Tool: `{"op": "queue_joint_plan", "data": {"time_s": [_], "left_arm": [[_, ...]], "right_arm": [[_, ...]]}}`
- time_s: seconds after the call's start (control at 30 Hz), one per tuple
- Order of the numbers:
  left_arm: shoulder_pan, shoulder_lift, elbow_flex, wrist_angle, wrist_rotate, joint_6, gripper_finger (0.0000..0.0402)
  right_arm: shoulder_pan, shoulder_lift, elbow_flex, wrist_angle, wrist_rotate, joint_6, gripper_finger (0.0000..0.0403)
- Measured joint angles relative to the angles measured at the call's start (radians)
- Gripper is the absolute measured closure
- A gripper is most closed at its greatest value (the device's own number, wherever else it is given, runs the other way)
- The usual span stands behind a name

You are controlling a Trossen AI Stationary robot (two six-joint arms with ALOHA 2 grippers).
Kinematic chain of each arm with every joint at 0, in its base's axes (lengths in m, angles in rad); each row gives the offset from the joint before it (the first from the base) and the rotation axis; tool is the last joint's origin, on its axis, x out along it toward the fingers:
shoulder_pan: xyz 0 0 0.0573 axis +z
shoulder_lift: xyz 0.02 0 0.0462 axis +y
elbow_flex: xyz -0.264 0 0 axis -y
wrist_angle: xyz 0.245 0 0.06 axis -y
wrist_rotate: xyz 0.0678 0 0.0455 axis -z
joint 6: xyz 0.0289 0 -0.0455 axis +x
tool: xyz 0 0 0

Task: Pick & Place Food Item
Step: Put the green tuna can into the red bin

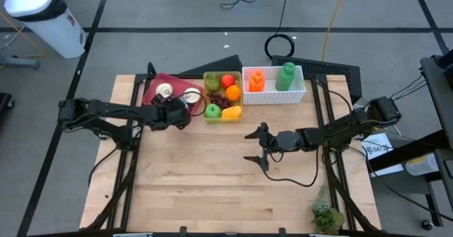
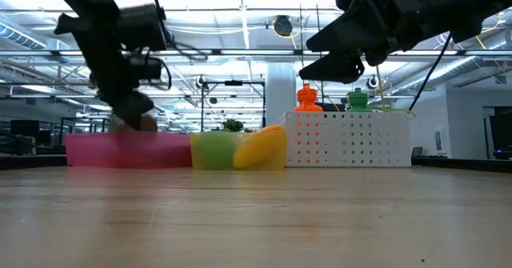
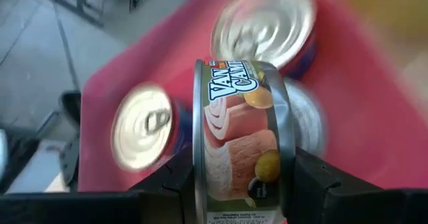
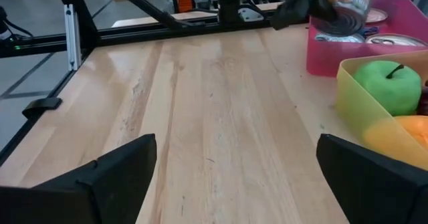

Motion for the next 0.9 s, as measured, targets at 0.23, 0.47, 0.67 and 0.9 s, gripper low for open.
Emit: {"op": "queue_joint_plan", "data": {"time_s": [0.23,0.47,0.67,0.9], "left_arm": [[0.045,0.094,0.003,0.022,0.005,-0.009,0.0248],[0.021,0.1,0.001,0.063,0.069,-0.038,0.0123],[0.003,0.099,0.002,0.095,0.093,-0.038,0.0015],[-0.002,0.084,0.012,0.084,0.121,-0.012,0.0039]], "right_arm": [[0.0,0.0,0.0,-0.01,0.0,0.0,0.001],[0.0,0.0,0.0,-0.008,-0.002,0.0,0.001],[0.0,0.0,0.0,-0.013,-0.002,0.0,0.001],[0.0,0.0,0.0,-0.016,-0.001,0.0,0.001]]}}
